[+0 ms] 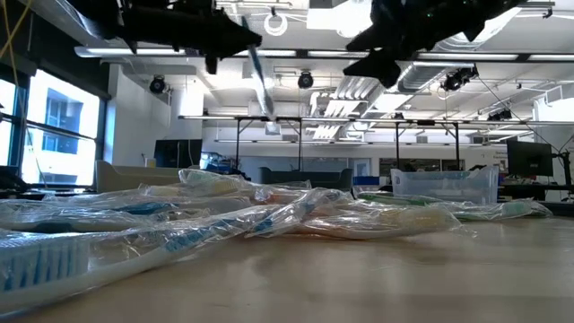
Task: Pick & Place Toothbrushes
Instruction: Put the blue toothbrush into the gray bin
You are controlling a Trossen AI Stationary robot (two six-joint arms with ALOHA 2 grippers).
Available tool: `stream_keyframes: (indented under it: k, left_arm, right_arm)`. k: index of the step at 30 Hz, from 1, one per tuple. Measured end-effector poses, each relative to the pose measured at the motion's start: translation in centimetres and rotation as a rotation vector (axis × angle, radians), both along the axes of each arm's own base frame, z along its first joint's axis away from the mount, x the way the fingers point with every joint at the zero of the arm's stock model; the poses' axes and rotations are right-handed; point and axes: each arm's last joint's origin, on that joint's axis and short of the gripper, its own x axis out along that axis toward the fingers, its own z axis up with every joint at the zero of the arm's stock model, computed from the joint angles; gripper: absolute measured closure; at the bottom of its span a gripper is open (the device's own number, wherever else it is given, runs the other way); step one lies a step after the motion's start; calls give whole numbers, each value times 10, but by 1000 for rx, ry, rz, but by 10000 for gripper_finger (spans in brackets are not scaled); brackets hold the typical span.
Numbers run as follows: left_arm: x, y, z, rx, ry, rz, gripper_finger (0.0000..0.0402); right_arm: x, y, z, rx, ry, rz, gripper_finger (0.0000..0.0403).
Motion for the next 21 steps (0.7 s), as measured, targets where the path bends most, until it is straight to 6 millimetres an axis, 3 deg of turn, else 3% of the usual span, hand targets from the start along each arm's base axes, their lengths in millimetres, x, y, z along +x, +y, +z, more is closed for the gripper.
stream_keyframes:
  k: [5, 10, 17, 21]
  left_arm:
    - [-28, 13, 9, -20, 42, 98, 384]
    - [-51, 26, 4, -82, 138, 251, 384]
    - [-64, 41, -4, -188, 222, 385, 384]
    - [-68, 41, 9, -222, 309, 447, 384]
  right_arm:
    - [-5, -3, -4, -2, 63, -80, 138]
    - [0, -3, -11, -26, 105, -141, 138]
    - [8, -6, -22, -12, 153, -154, 137]
    - [12, -6, -28, 22, 175, -162, 137]
